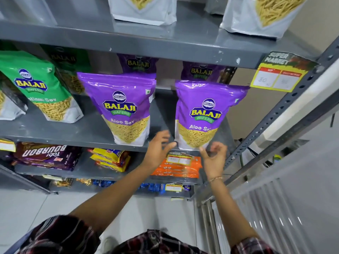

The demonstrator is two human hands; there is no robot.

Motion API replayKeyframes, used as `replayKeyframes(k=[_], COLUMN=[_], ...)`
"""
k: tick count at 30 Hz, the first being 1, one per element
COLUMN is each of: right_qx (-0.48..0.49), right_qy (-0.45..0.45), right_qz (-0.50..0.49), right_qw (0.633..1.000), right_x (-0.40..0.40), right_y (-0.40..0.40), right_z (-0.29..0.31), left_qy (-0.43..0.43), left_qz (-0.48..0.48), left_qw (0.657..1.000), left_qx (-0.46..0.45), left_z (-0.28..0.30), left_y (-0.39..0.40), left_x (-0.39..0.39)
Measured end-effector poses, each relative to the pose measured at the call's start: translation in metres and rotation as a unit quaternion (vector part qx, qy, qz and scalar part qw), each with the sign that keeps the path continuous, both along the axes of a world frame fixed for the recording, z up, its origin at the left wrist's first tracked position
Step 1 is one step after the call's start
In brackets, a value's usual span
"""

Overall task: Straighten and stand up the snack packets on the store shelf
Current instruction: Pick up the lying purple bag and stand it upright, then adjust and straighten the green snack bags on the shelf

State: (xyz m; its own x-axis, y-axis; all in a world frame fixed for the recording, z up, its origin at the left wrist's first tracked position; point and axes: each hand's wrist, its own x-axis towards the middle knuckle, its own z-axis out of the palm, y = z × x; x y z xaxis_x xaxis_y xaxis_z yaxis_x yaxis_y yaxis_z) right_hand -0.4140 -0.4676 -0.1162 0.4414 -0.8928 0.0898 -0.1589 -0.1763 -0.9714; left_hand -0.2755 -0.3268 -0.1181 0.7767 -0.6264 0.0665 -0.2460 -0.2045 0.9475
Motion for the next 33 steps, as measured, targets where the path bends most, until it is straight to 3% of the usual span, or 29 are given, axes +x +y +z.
replayKeyframes(k=[2, 4, 10, 13, 16, 20, 23, 25, 27, 30, 33], right_qx=[0.010, 0.010, -0.022, -0.031, -0.045, 0.005, 0.022, 0.036, 0.046, 0.067, 0.078], right_qy=[-0.006, 0.025, 0.073, 0.061, 0.052, 0.085, 0.122, 0.144, 0.143, 0.107, 0.088], right_qz=[0.032, 0.130, 0.365, 0.416, 0.368, 0.341, 0.362, 0.356, 0.331, 0.311, 0.304], right_qw=[0.999, 0.991, 0.928, 0.907, 0.927, 0.936, 0.924, 0.923, 0.932, 0.942, 0.945], right_x=[0.014, 0.039, 0.153, 0.215, 0.275, 0.344, 0.375, 0.385, 0.390, 0.389, 0.384], right_y=[0.040, 0.077, 0.179, 0.228, 0.262, 0.280, 0.277, 0.277, 0.281, 0.287, 0.292], right_z=[-0.012, -0.020, -0.005, 0.007, 0.014, 0.015, 0.010, 0.007, 0.004, 0.005, 0.004], left_qy=[-0.025, -0.016, -0.018, -0.048, -0.069, -0.029, -0.076, -0.101, -0.072, 0.071, 0.090], left_qz=[0.024, 0.081, 0.263, 0.334, 0.382, 0.248, 0.082, 0.010, -0.024, -0.030, -0.021], left_qw=[0.999, 0.996, 0.965, 0.940, 0.921, 0.965, 0.982, 0.985, 0.990, 0.996, 0.996], left_qx=[0.019, 0.024, -0.007, -0.049, -0.006, 0.084, 0.150, 0.139, 0.117, 0.051, 0.020], left_z=[-0.013, -0.023, -0.015, 0.000, 0.009, 0.008, 0.003, 0.003, 0.000, -0.006, -0.011], left_y=[0.035, 0.073, 0.185, 0.235, 0.283, 0.324, 0.332, 0.331, 0.329, 0.327, 0.330], left_x=[0.006, 0.020, 0.115, 0.178, 0.244, 0.312, 0.349, 0.369, 0.380, 0.377, 0.371])
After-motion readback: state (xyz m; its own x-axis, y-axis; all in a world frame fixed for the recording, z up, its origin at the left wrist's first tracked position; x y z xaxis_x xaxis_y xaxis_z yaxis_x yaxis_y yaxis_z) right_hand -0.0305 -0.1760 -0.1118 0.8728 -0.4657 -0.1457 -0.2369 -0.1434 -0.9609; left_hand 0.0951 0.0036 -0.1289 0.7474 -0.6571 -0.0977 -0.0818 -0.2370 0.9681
